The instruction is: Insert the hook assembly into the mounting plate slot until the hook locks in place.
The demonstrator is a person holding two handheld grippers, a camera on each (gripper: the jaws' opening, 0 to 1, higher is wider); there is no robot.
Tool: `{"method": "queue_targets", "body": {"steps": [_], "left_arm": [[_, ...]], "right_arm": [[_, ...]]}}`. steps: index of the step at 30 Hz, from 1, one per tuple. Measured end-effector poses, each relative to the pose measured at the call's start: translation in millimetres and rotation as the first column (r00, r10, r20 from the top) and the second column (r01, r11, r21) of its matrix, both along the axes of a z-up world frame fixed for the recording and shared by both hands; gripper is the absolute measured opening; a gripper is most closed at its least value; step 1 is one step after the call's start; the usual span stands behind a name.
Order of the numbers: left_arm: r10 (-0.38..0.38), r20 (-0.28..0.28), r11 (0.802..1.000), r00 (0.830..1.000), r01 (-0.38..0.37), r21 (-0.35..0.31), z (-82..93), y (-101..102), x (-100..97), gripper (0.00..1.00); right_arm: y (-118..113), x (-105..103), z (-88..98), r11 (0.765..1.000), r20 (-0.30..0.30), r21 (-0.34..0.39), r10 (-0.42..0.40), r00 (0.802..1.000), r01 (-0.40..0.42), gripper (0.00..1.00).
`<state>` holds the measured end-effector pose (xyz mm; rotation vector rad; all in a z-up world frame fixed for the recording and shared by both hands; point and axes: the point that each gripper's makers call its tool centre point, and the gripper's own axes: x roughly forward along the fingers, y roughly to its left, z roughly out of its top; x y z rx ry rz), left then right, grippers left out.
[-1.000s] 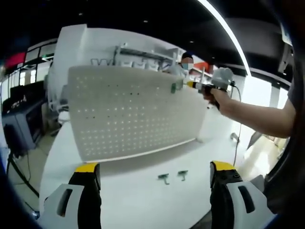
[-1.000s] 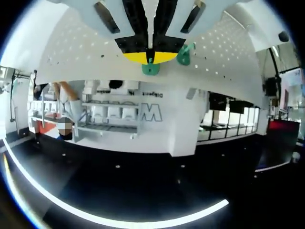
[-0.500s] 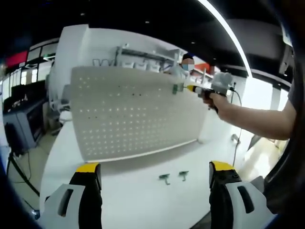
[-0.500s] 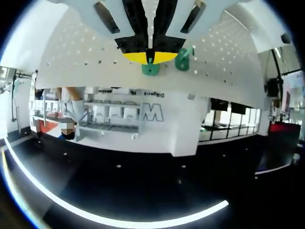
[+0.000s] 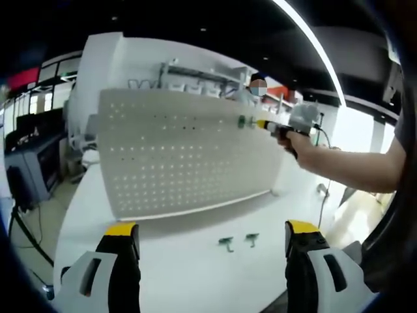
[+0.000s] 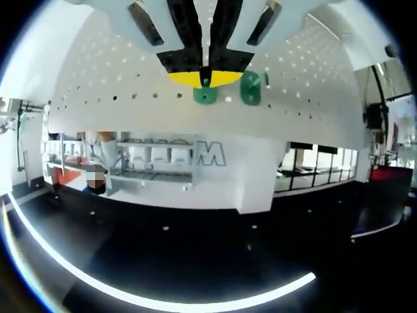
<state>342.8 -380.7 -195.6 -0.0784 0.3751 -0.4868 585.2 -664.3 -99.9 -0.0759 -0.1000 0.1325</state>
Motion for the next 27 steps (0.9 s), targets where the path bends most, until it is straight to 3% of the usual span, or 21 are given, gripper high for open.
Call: {"method": "queue_targets", "body": {"steps": [7, 11, 12, 13, 14, 20, 27], "left_arm": [[0.004, 0.0, 1.0, 1.0, -0.004, -0.004, 0.5, 2, -0.2, 0.93], [0.002, -0.009, 1.0, 1.0, -0.002, 0.01, -2.5, 4, -0.7, 0.91], [0.002, -0.009, 1.0, 1.0, -0.001, 0.011, -2.5, 3, -0.8, 0.91], [0.0, -0.009, 1.0, 1.0, 0.0, 0.003, -1.9, 2, -0.9, 0.92], [0.0, -0.008, 1.0, 1.0, 0.0, -0.007, -1.0, 1, -1.0, 0.93], [-0.003, -0.004, 1.0, 1.0, 0.003, -0.009, 0.7, 1, -3.7, 0.95], [-0.016, -0.001, 1.0, 1.0, 0.016, -0.018, 2.5, -5, -7.8, 0.96]], "right_arm": [[1, 1, 1.5, 0.999, -0.01, -0.032, -0.006, 1.0, 0.006, 0.0], [2, 2, 0.1, 0.999, -0.048, -0.05, -0.006, 0.999, 0.003, 0.02], [2, 3, -1.8, 0.999, -0.069, -0.036, -0.004, 0.998, 0.001, 0.02], [2, 4, -4.2, 1.0, -0.098, 0.021, 0.01, 0.995, -0.008, 0.04], [-1, 5, -0.4, 0.999, -0.084, 0.041, 0.005, 0.996, -0.002, 0.07], [-4, -3, 9.3, 1.0, -0.062, 0.003, -0.011, 0.998, 0.011, 0.19], [-6, -16, 27.8, 1.0, -0.031, 0.003, 0.013, 0.999, -0.013, 0.2]]}}
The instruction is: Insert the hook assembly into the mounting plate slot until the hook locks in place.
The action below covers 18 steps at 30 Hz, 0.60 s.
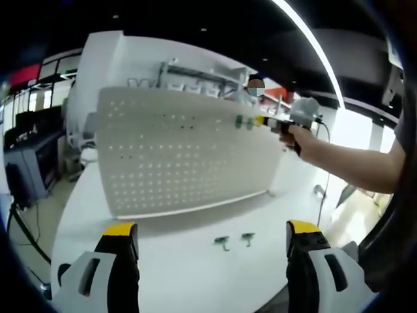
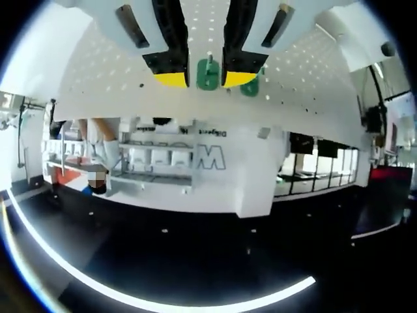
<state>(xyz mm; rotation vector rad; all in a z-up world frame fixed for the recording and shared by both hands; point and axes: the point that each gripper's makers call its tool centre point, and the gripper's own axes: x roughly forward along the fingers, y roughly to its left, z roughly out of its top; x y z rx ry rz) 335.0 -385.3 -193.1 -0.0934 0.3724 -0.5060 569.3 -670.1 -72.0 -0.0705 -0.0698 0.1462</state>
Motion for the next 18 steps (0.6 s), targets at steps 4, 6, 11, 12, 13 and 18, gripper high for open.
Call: {"method": "queue_targets", "body": {"steps": [4, 6, 11, 12, 13, 18], "left_arm": [[-0.013, 0.008, 1.0, 1.0, 0.013, 0.009, 1.8, -3, -1.1, 0.95], [-0.019, 0.013, 1.0, 1.0, 0.019, 0.008, 3.8, -5, -2.2, 0.95], [-0.026, 0.034, 1.0, 0.999, 0.026, 0.017, 6.9, -8, -4.9, 0.94], [-0.028, 0.031, 0.999, 0.999, 0.028, 0.017, 6.2, -9, -5.1, 0.94], [-0.035, 0.027, 0.999, 0.999, 0.034, 0.014, 5.2, -10, -5.8, 0.94], [-0.051, 0.008, 0.999, 0.999, 0.05, 0.016, 0.7, -14, -10.1, 0.96]], "right_arm": [[-3, -10, 10.1, 0.999, -0.001, 0.043, 0.019, 1.0, -0.019, 0.24], [-4, -16, 13.9, 0.999, 0.002, 0.036, 0.024, 1.0, -0.024, 0.23], [5, -37, 4.7, 0.996, -0.037, 0.044, 0.082, 0.996, -0.081, 0.24], [6, -42, 0.7, 0.996, -0.047, 0.043, 0.086, 0.995, -0.084, 0.24], [10, -49, -4.7, 0.994, -0.056, 0.04, 0.101, 0.993, -0.099, 0.24], [25, -77, -32.0, 0.986, -0.125, -0.006, 0.166, 0.978, -0.168, 0.24]]}}
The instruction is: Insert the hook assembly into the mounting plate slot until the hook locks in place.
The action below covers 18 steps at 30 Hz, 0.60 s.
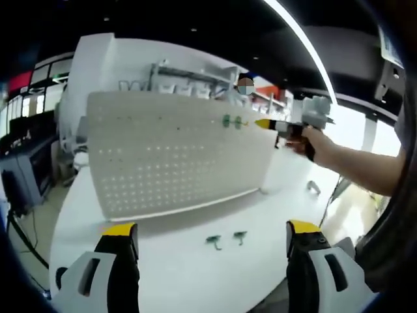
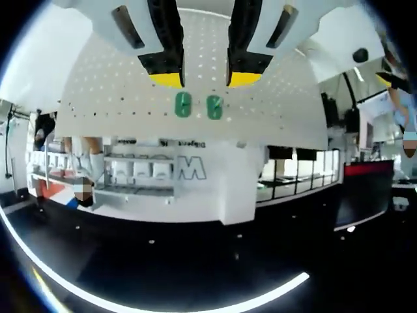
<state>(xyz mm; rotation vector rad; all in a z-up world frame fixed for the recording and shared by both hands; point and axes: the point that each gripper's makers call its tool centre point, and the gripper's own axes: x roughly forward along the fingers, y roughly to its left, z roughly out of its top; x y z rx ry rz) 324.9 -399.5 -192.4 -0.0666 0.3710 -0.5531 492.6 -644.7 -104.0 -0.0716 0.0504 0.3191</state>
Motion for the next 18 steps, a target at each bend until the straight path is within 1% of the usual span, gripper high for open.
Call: {"method": "queue_targets", "body": {"steps": [1, 2, 3, 5, 6, 8, 9, 12, 13, 14, 17, 18], "left_arm": [[-0.002, -0.001, 1.0, 1.0, 0.002, 0.0, -0.3, 0, -0.4, 0.96], [-0.005, -0.004, 1.0, 1.0, 0.005, -0.002, -0.6, 0, -1.1, 0.96], [-0.006, -0.005, 1.0, 1.0, 0.006, -0.003, -0.9, 0, -1.3, 0.96], [-0.013, -0.008, 1.0, 1.0, 0.013, -0.003, -1.5, -2, -2.6, 0.95], [-0.019, -0.014, 1.0, 1.0, 0.019, -0.005, -2.5, -3, -3.5, 0.95], [-0.028, -0.021, 1.0, 0.999, 0.028, -0.009, -3.6, -5, -4.6, 0.95], [-0.031, -0.024, 0.999, 0.999, 0.031, -0.009, -4.2, -6, -5.0, 0.95], [-0.042, -0.028, 0.999, 0.999, 0.042, -0.009, -5.1, -8, -6.1, 0.95], [-0.047, -0.031, 0.999, 0.998, 0.047, -0.007, -5.7, -9, -6.4, 0.95], [-0.047, -0.033, 0.999, 0.998, 0.047, -0.005, -6.1, -9, -6.5, 0.94], [-0.05, -0.039, 0.999, 0.998, 0.05, -0.003, -8.7, -10, -6.6, 0.94], [-0.052, -0.041, 0.999, 0.998, 0.052, -0.002, -9.5, -11, -6.8, 0.94]], "right_arm": [[4, -5, -5.4, 0.999, -0.011, -0.019, 0.028, 1.0, -0.029, 0.24], [11, -13, -12.4, 0.998, -0.027, -0.012, 0.062, 0.998, -0.062, 0.24], [14, -18, -17.4, 0.997, -0.041, -0.007, 0.072, 0.997, -0.073, 0.24], [21, -28, -32.8, 0.993, -0.084, -0.046, 0.103, 0.991, -0.107, 0.25], [22, -33, -41.1, 0.992, -0.106, -0.064, 0.106, 0.989, -0.113, 0.25], [24, -39, -46.0, 0.992, -0.112, -0.052, 0.106, 0.988, -0.112, 0.26], [26, -45, -53.1, 0.992, -0.136, -0.044, 0.114, 0.984, -0.121, 0.27], [32, -57, -67.6, 0.987, -0.176, -0.04, 0.146, 0.973, -0.155, 0.28], [34, -63, -75.8, 0.986, -0.209, -0.019, 0.16, 0.965, -0.167, 0.28], [34, -68, -80.4, 0.986, -0.222, -0.014, 0.156, 0.962, -0.163, 0.29], [34, -84, -95.1, 0.986, -0.245, -0.022, 0.155, 0.957, -0.165, 0.3], [32, -90, -104.5, 0.985, -0.264, -0.036, 0.156, 0.952, -0.172, 0.3]]}}
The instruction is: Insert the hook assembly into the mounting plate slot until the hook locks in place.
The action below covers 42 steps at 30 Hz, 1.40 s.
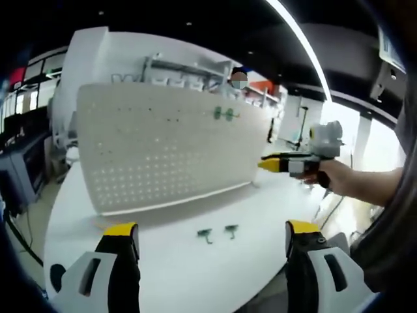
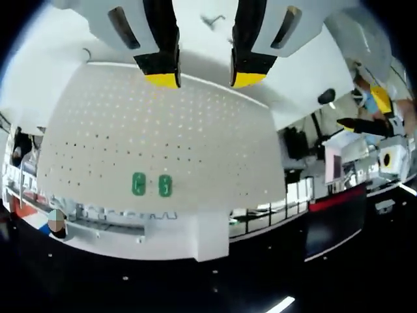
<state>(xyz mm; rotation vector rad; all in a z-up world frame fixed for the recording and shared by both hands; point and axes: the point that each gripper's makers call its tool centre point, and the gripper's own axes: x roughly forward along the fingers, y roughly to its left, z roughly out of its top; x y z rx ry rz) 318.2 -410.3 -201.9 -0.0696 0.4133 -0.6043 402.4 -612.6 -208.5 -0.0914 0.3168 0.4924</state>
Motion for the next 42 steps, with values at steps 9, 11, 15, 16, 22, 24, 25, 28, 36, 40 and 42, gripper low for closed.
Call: {"method": "queue_targets", "body": {"steps": [9, 11, 15, 16, 22, 24, 25, 28, 36, 40, 42], "left_arm": [[-0.041, -0.037, 0.999, 0.998, 0.041, 0.003, -11.0, -10, -3.0, 0.93], [-0.051, -0.043, 0.999, 0.998, 0.051, 0.003, -13.1, -13, -4.0, 0.93], [-0.067, -0.058, 0.998, 0.996, 0.067, 0.0, -18.8, -17, -4.4, 0.92], [-0.069, -0.06, 0.998, 0.996, 0.069, 0.0, -19.3, -17, -4.5, 0.92], [-0.097, -0.087, 0.995, 0.991, 0.099, 0.01, -28.5, -22, -4.5, 0.91], [-0.113, -0.106, 0.993, 0.988, 0.116, 0.02, -36.0, -24, -3.4, 0.91], [-0.123, -0.11, 0.991, 0.986, 0.127, 0.029, -38.5, -25, -3.1, 0.9], [-0.162, -0.119, 0.983, 0.98, 0.17, 0.067, -48.3, -28, 0.3, 0.89], [-0.257, -0.156, 0.955, 0.954, 0.275, 0.107, -73.1, -46, 14.1, 0.85], [-0.286, -0.159, 0.951, 0.945, 0.3, 0.075, -74.9, -57, 27.0, 0.85], [-0.301, -0.153, 0.941, 0.941, 0.319, 0.111, -81.2, -60, 35.6, 0.84]], "right_arm": [[1, -39, -36.9, 0.999, -0.107, 0.047, 0.029, 0.994, -0.024, 0.35], [2, -46, -39.3, 0.998, -0.116, 0.054, 0.035, 0.993, -0.029, 0.35], [8, -60, -50.9, 0.997, -0.161, 0.069, 0.051, 0.986, -0.04, 0.4], [9, -63, -52.4, 0.997, -0.162, 0.068, 0.053, 0.985, -0.043, 0.4], [20, -85, -59.9, 0.994, -0.195, 0.061, 0.097, 0.976, -0.087, 0.41], [22, -93, -62.9, 0.993, -0.204, 0.059, 0.108, 0.973, -0.098, 0.41], [23, -96, -64.3, 0.993, -0.21, 0.064, 0.113, 0.971, -0.101, 0.41], [27, -106, -69.8, 0.99, -0.234, 0.084, 0.128, 0.964, -0.111, 0.4], [34, -117, -68.9, 0.984, -0.26, 0.131, 0.152, 0.954, -0.121, 0.39], [30, -117, -72.2, 0.984, -0.276, 0.137, 0.148, 0.95, -0.114, 0.38], [27, -116, -72.9, 0.985, -0.28, 0.138, 0.143, 0.949, -0.108, 0.38]]}}
